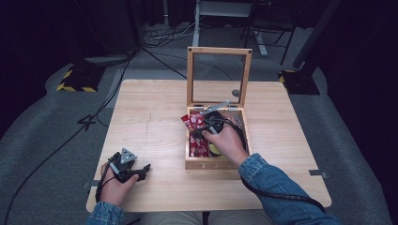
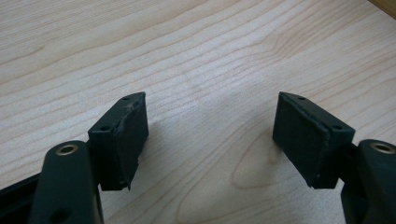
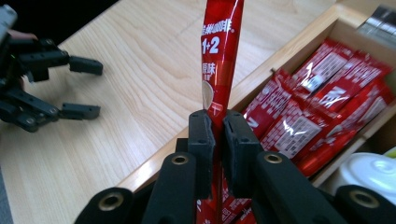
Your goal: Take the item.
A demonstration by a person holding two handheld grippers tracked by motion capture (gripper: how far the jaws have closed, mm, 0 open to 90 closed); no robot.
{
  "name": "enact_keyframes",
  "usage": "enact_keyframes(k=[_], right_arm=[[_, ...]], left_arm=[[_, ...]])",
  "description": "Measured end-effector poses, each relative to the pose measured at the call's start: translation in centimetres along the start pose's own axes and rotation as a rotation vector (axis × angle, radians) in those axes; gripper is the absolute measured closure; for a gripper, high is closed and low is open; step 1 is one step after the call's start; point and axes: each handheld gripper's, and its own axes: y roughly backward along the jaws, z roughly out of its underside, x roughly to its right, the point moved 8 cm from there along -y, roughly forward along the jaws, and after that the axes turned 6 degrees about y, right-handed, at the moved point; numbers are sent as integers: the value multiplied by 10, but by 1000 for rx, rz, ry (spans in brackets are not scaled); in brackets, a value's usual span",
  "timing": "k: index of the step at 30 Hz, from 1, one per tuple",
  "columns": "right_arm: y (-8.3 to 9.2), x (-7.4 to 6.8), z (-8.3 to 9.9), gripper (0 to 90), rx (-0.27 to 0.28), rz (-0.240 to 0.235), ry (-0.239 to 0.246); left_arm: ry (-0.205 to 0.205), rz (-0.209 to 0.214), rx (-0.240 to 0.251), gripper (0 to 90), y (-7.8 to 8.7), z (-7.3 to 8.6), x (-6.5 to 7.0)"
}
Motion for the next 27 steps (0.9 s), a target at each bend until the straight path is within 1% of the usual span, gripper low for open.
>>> enact_keyframes(k=[1,3,4,5,6,7,10,11,12,13,15,24,25,27], right_arm=[[6,1,-4,833,25,0,-3],[9,1,-5,833,32,-1,-5],[15,2,-8,834,51,1,1],[15,2,-8,834,51,1,1],[17,2,-9,833,59,1,-1],[23,3,-11,833,74,-2,-4],[27,3,-13,833,89,-2,-7],[33,5,-16,833,104,-2,-7],[33,5,-16,833,104,-2,-7],[40,6,-18,833,119,1,-8],[42,7,-19,833,123,3,-7],[70,20,-20,833,156,40,-11],[77,23,-19,832,161,51,-15],[80,24,-18,832,162,55,-14]], left_arm=[[-4,5,-4,269,0,0,0],[-1,7,-3,267,0,0,0],[1,9,-5,254,-1,0,0],[1,9,-5,242,-1,0,0],[-9,8,-12,242,-1,0,-1],[-10,8,-13,210,-2,-1,-1],[-2,8,-9,204,-2,-1,0],[-1,9,-13,180,-2,-1,0],[-4,13,-17,180,-3,-1,0],[-11,14,-21,171,-2,0,0],[-13,15,-23,165,-3,-1,0],[-14,15,-26,150,-4,-2,-2],[-14,15,-25,150,-5,-2,-2],[-16,11,-27,150,-5,-3,-3]])
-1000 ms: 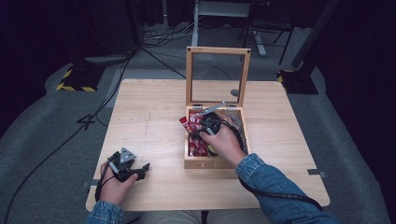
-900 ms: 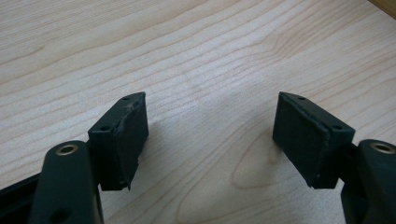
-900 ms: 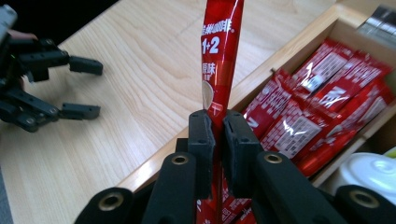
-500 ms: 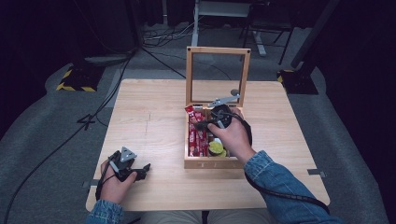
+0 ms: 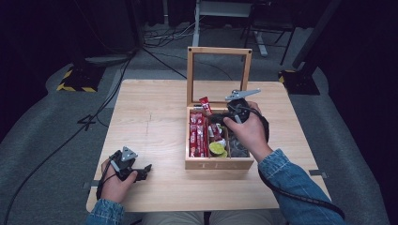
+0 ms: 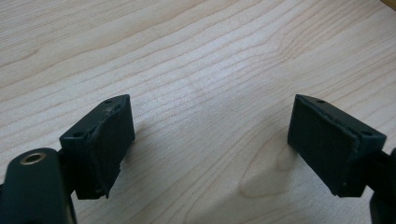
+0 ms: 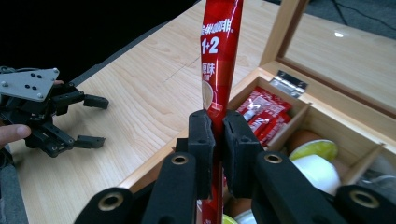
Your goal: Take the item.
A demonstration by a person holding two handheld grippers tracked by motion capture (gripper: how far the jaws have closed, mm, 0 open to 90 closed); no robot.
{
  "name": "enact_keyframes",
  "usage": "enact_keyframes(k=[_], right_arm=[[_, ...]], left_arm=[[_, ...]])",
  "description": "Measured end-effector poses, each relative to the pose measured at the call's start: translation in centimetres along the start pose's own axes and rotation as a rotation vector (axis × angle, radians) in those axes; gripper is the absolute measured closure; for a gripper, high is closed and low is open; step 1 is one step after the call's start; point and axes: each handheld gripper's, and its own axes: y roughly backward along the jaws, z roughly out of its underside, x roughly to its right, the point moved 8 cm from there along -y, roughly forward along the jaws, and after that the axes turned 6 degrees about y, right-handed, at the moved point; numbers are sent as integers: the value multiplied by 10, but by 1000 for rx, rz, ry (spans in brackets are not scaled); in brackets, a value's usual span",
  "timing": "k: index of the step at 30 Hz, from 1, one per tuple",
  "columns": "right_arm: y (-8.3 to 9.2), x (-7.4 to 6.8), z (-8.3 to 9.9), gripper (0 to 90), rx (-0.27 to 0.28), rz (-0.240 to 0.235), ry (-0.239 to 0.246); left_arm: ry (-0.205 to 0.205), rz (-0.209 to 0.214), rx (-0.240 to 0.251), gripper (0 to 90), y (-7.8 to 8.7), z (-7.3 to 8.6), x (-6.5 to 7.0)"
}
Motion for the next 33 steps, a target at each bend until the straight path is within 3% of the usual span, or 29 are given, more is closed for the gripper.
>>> enact_keyframes(k=[9,17,26,33], right_arm=[[32,21,3,832,22,54,-5],[48,33,10,831,44,74,-23],[76,60,23,831,48,153,-49],[93,85,43,831,41,215,-86]], left_arm=[[7,1,7,150,-1,-1,0],[-3,7,5,150,-1,-2,-4],[-5,9,3,150,-1,-2,-5],[-5,9,3,150,-1,-2,-5]])
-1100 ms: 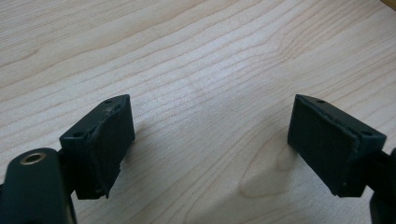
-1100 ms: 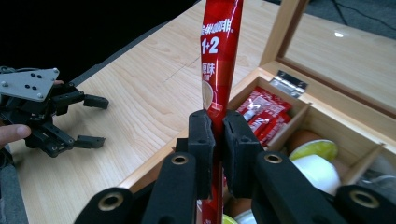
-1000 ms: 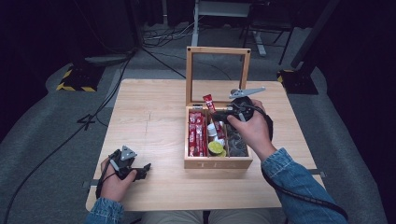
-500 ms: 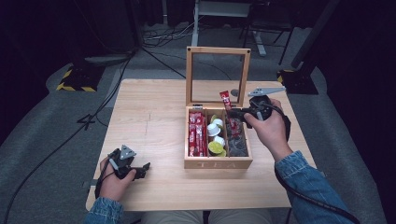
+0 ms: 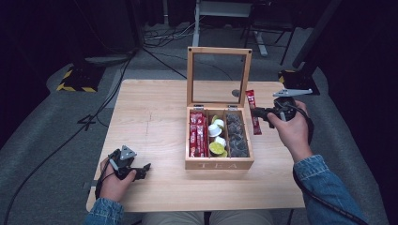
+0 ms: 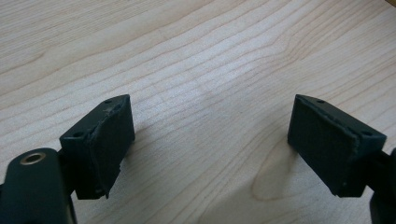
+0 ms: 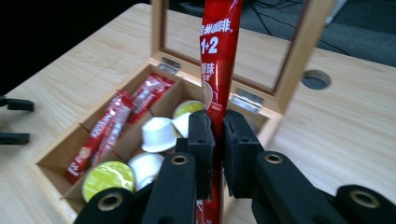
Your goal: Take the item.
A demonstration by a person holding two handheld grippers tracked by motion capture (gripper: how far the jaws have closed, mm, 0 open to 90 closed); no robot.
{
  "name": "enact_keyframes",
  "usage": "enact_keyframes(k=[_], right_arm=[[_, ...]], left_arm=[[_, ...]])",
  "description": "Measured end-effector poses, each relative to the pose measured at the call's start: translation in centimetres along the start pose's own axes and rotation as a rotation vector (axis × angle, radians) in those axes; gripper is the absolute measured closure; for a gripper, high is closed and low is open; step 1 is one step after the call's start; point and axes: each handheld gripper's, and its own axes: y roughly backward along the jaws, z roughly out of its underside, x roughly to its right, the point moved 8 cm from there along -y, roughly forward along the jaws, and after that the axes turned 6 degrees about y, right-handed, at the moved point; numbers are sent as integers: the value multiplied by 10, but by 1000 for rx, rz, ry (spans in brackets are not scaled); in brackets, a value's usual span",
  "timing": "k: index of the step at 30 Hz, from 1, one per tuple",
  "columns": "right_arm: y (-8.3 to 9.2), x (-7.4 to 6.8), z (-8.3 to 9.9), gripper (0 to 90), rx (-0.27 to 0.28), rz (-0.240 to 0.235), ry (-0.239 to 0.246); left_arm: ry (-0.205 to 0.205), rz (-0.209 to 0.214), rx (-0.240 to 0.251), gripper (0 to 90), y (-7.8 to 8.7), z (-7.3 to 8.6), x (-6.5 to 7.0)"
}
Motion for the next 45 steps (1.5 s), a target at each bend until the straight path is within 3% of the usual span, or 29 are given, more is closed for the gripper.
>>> enact_keyframes(k=[4,17,29,45], right_arm=[[6,21,12,831,-5,42,-24],[13,63,48,830,-39,133,-64],[11,87,79,829,-68,179,-96],[2,102,115,827,-135,200,-130]], left_arm=[[0,0,0,150,0,0,0],[0,0,0,150,0,0,0],[-6,6,2,149,-3,-3,-2],[-3,5,2,149,-6,-7,-4]])
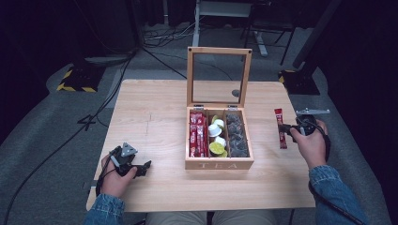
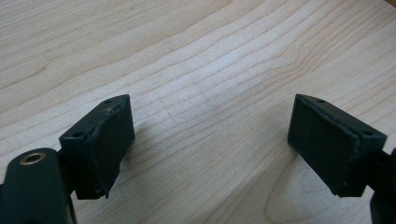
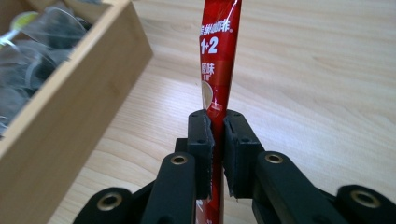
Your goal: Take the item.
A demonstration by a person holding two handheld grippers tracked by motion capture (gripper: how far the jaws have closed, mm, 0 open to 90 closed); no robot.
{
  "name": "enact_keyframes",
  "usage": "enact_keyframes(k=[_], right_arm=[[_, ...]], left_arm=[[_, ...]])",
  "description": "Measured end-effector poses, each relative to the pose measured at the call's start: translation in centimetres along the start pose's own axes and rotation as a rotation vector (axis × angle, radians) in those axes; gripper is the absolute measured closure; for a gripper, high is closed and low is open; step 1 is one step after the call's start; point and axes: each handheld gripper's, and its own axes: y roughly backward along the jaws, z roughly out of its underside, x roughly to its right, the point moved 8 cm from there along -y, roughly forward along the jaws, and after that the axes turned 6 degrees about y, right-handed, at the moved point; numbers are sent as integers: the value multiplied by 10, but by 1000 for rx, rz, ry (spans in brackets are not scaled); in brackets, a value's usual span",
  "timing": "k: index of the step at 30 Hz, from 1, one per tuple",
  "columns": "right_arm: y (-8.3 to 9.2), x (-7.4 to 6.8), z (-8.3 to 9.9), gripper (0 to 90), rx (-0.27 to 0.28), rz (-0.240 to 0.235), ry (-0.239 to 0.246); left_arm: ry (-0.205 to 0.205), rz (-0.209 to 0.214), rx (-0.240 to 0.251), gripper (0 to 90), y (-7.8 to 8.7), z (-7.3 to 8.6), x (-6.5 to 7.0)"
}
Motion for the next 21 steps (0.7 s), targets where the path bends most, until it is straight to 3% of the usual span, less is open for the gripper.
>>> enact_keyframes(k=[6,21], right_arm=[[-7,5,12,827,-43,19,-30],[-20,4,33,818,-122,-2,-95]], left_arm=[[0,-1,0,149,0,0,0],[0,-1,0,149,0,0,0]])
